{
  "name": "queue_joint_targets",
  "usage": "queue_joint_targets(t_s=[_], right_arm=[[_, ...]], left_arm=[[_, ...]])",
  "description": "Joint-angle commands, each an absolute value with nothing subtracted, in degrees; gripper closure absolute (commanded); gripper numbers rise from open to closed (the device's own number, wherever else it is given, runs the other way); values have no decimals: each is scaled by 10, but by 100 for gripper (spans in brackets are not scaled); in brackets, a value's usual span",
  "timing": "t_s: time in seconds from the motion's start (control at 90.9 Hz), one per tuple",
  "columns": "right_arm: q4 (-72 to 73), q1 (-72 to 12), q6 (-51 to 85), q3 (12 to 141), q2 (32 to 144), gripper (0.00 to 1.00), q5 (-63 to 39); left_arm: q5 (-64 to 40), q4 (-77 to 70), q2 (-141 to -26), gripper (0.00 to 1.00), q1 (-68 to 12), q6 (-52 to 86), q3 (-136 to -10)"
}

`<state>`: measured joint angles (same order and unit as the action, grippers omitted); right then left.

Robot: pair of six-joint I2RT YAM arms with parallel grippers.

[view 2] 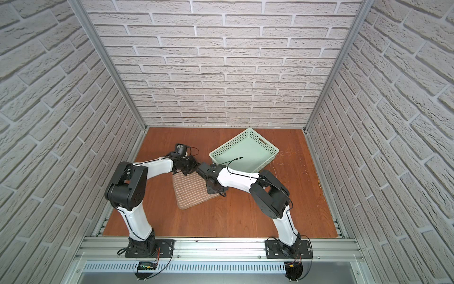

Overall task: Fold the square dishcloth
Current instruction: Flatten out the cleaning item at the center of the board.

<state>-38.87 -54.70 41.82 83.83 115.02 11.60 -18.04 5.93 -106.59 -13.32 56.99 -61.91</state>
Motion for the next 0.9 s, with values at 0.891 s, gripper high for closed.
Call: queue_joint_targets(t_s=[0.891], right_arm=[[-305,-546,471,698,1033,69,118]], left_arm=[[38,385,-700,34,-166,531,-445]])
